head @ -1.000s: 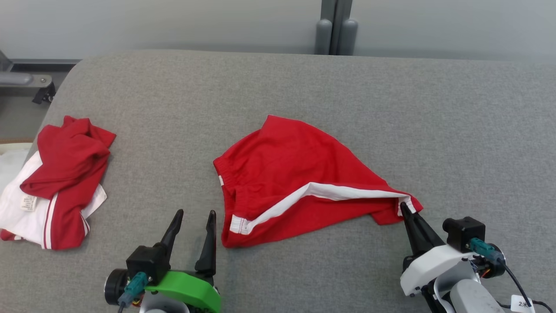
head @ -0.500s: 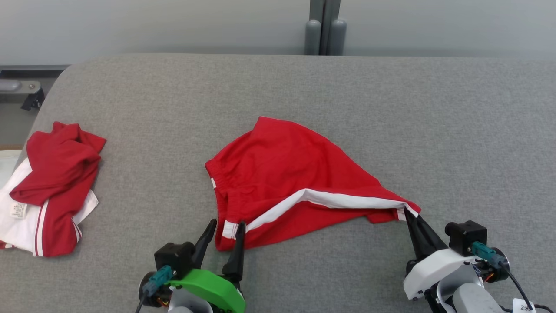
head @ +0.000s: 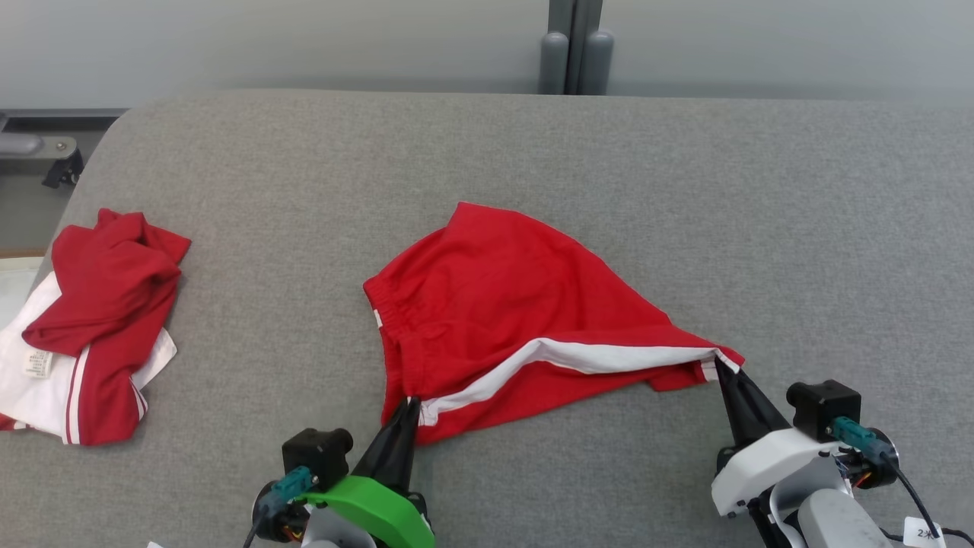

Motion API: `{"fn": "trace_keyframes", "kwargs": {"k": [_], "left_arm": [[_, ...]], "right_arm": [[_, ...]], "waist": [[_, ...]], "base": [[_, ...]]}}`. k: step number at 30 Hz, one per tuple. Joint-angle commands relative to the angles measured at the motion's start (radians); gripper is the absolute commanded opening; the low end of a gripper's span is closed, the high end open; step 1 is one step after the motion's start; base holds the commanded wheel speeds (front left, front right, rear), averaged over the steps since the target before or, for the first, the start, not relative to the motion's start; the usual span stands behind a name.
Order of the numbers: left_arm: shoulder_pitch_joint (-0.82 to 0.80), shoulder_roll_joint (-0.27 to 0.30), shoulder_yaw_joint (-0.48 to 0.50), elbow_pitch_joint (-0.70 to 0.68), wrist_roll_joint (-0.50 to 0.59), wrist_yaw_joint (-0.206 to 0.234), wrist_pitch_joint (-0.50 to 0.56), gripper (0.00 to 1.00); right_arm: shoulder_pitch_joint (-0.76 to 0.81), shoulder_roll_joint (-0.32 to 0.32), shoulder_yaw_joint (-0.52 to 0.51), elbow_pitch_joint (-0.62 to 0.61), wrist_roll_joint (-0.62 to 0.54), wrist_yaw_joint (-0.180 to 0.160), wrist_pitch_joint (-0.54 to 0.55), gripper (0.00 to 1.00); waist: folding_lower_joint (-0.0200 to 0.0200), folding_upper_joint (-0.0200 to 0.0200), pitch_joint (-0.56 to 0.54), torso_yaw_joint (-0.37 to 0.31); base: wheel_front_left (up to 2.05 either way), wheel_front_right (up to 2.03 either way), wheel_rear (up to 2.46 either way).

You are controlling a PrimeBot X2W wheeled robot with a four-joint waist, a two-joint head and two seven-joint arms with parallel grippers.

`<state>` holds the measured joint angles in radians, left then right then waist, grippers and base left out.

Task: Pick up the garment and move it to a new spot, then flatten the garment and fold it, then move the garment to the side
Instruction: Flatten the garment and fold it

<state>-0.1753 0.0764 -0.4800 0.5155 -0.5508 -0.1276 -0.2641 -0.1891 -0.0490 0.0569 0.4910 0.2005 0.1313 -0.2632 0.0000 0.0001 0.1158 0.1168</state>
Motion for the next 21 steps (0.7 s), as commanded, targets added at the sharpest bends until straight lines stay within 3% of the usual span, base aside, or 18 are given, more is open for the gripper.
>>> {"fn": "trace_keyframes", "kwargs": {"k": [1,8,12,16,21], "left_arm": [[-0.018,0.011,0.0,-0.01,-0.004,-0.005,-0.001,0.0],[-0.06,0.054,0.001,-0.146,0.004,-0.005,-0.001,0.0],[-0.125,0.101,0.018,-0.257,0.011,-0.005,-0.001,0.0],[-0.222,0.179,0.014,-0.333,0.016,-0.005,-0.001,0.0],[-0.415,0.275,-0.009,-0.338,-0.077,-0.004,0.02,0.0]], "right_arm": [[-0.008,-0.004,-0.004,-0.008,-0.004,-0.001,-0.002,0.0],[-0.038,-0.009,0.0,-0.101,0.004,-0.001,-0.002,0.0],[-0.073,-0.055,0.032,-0.193,0.037,-0.001,-0.002,0.0],[-0.137,-0.14,0.065,-0.281,0.086,-0.001,-0.002,0.0],[-0.295,-0.303,0.139,-0.362,0.18,-0.001,0.023,0.0]], "waist": [[0.0,-0.0001,-0.005,0.0],[0.0,-0.0001,-0.039,-0.015],[0.0,-0.0001,-0.069,-0.034],[0.0,-0.0001,-0.091,-0.059],[0.0,-0.0001,-0.077,-0.101]], "base": [[0.0,0.0,0.0],[0.0,0.0,0.0],[0.0,0.0,0.0],[0.0,0.0,0.0],[0.0,0.0,0.0]]}}
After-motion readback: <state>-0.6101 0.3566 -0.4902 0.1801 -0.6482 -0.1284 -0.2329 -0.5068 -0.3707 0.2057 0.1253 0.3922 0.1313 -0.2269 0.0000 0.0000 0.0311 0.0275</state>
